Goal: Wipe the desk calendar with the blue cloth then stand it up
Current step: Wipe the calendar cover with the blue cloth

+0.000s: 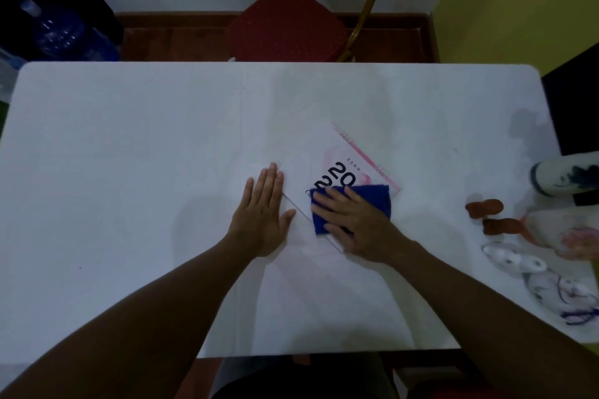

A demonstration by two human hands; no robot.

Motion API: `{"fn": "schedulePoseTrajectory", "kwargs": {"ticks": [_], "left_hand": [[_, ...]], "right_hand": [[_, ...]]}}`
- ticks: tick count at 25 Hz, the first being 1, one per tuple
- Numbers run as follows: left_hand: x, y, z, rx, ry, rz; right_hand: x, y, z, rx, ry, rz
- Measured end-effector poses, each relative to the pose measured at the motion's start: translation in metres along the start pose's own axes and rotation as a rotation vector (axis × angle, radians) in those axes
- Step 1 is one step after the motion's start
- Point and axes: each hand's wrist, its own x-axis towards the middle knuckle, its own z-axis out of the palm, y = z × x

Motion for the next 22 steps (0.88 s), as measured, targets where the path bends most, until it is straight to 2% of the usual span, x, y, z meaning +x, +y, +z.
{"fn": "schedulePoseTrajectory", "kwargs": {"ticks": [2, 5, 7, 10, 14, 16, 20, 22], "left_hand": [[-0.001, 0.0, 0.001, -0.013, 0.015, 0.016], [-0.002, 0.0, 0.002, -0.002, 0.031, 0.026], [-0.002, 0.0, 0.003, 0.004, 0.02, 0.017], [-0.001, 0.001, 0.001, 0.012, 0.006, 0.006], [-0.002, 0.002, -0.001, 0.011, 0.007, 0.017], [-0.002, 0.002, -0.002, 0.006, 0.021, 0.025], [-0.003, 0.002, -0.003, 0.002, 0.036, 0.032], [-0.003, 0.002, -0.003, 0.012, 0.01, 0.023]], "right_hand": [[0.023, 0.011, -0.004, -0.099, 0.084, 0.115], [0.058, 0.003, 0.0, -0.074, 0.14, 0.322], [0.055, -0.009, 0.012, -0.05, 0.142, 0.288], [0.013, -0.019, 0.019, -0.041, 0.062, 0.126], [-0.035, 0.002, 0.005, -0.021, 0.013, 0.027], [-0.03, 0.02, -0.008, -0.025, 0.055, 0.077], [0.026, 0.016, -0.011, 0.064, 0.175, 0.396], [0.034, -0.008, 0.004, 0.059, 0.19, 0.389]]}}
